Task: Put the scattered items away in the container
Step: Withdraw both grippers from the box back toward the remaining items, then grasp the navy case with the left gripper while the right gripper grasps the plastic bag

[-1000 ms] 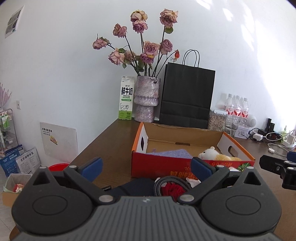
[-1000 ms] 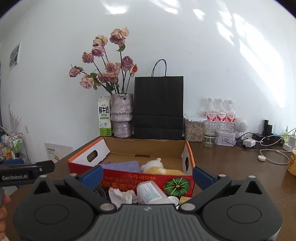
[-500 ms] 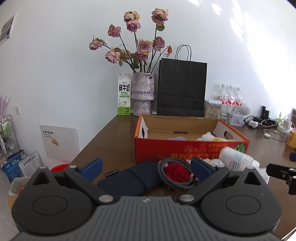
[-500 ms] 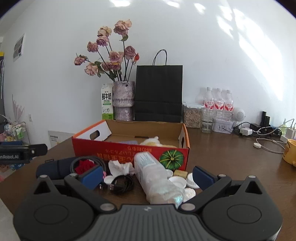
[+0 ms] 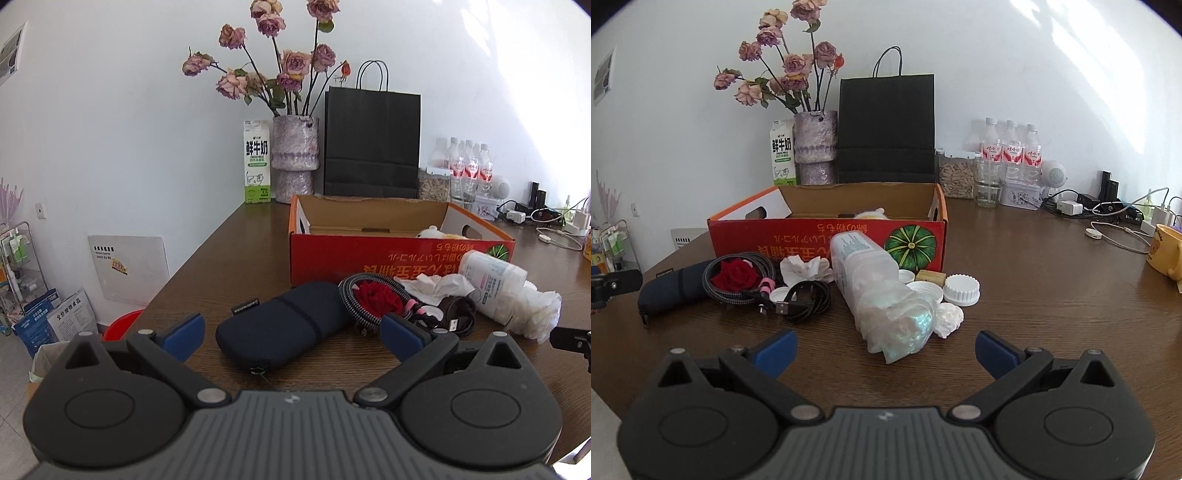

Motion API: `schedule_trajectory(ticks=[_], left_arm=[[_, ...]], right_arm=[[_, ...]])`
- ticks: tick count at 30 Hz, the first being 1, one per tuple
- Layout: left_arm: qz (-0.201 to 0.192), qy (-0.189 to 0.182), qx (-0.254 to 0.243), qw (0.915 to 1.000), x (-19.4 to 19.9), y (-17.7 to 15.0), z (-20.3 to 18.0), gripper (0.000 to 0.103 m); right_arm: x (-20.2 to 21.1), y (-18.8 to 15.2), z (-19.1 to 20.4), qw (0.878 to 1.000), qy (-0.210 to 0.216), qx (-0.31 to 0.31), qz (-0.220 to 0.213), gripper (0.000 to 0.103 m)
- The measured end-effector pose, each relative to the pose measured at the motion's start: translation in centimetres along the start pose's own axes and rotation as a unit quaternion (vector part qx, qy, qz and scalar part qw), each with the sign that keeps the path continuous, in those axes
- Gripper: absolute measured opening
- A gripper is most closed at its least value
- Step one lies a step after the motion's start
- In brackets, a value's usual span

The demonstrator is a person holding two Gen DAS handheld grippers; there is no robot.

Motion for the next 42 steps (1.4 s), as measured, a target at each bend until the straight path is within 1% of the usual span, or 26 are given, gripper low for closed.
schedule_trajectory(ticks=[6, 9, 12, 15, 17, 19, 23, 26, 27, 30, 31, 33, 35, 38, 40, 42], left_arm=[[0.019, 0.0, -0.022, 0.9996, -2.4, -0.5, 0.4, 0.103], [0.03, 0.0, -0.048, 0.9984, -4.1, -0.4, 0.4, 0.103], [0.035, -0.01, -0.079, 0.9962, -5.8, 0.0, 0.2, 0.103], [0.055, -0.026, -0.099, 0.9933, -7.9, 0.1, -0.1, 0.103], [0.073, -0.039, -0.099, 0.9916, -9.2, 0.0, 0.0, 0.103], [0.091, -0.051, -0.089, 0.9905, -10.5, 0.0, 0.2, 0.103], [0.111, -0.081, -0.072, 0.9879, -12.1, -0.1, 0.1, 0.103], [0.123, -0.083, -0.069, 0.9865, -12.9, -0.5, -0.2, 0.103], [0.123, -0.086, -0.066, 0.9864, -13.0, -0.4, -0.3, 0.103], [0.123, -0.085, -0.068, 0.9863, -13.1, -0.4, -0.6, 0.102], [0.122, -0.087, -0.068, 0.9863, -13.1, -0.4, -0.7, 0.099], [0.122, -0.09, -0.067, 0.9862, -13.1, -0.3, -0.7, 0.097], [0.123, -0.09, -0.066, 0.9861, -13.0, -0.3, -0.7, 0.097], [0.123, -0.09, -0.066, 0.9861, -13.0, -0.3, -0.7, 0.097], [0.123, -0.09, -0.066, 0.9861, -13.0, -0.3, -0.7, 0.097], [0.123, -0.09, -0.066, 0.9861, -13.0, -0.3, -0.7, 0.097]], right_arm=[[-1.0, -0.3, -0.4, 1.0, -0.006, -0.006, 0.011, 0.103], [-1.6, -0.4, -0.4, 1.0, -0.006, -0.008, 0.018, 0.103], [-2.4, -0.4, -0.4, 1.0, -0.006, -0.006, 0.025, 0.103], [-3.1, -0.2, -0.4, 1.0, -0.005, -0.006, 0.029, 0.103], [-3.6, -0.1, -0.5, 0.999, -0.006, -0.009, 0.033, 0.103], [-4.2, 0.0, -0.6, 0.999, -0.005, -0.011, 0.037, 0.103], [-5.2, 0.3, -1.1, 0.999, -0.004, -0.018, 0.043, 0.102], [-6.0, 0.5, -1.4, 0.999, -0.001, -0.02, 0.046, 0.099], [-6.2, 0.6, -1.5, 0.999, 0.0, -0.02, 0.048, 0.097], [-6.8, 0.8, -1.8, 0.999, 0.005, -0.02, 0.048, 0.095], [-7.0, 1.0, -1.8, 0.999, 0.005, -0.021, 0.048, 0.092], [-7.4, 1.1, -2.1, 0.999, 0.008, -0.026, 0.048, 0.087], [-7.7, 1.2, -2.3, 0.998, 0.01, -0.032, 0.047, 0.086], [-8.1, 1.3, -2.6, 0.998, 0.012, -0.039, 0.042, 0.074], [-8.2, 1.3, -2.7, 0.998, 0.017, -0.048, 0.043, 0.059], [-8.2, 1.2, -2.7, 0.998, 0.019, -0.049, 0.043, 0.058]])
Point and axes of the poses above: each gripper's, at about its wrist camera, not at the fingertips, and x roughly against the way its jaws point, z to its left, y to its top, the point moved 6 cm from there along -x, roughly the way its jaws point, and after that the axes turned 5 degrees about y, right-handed, at the moved point
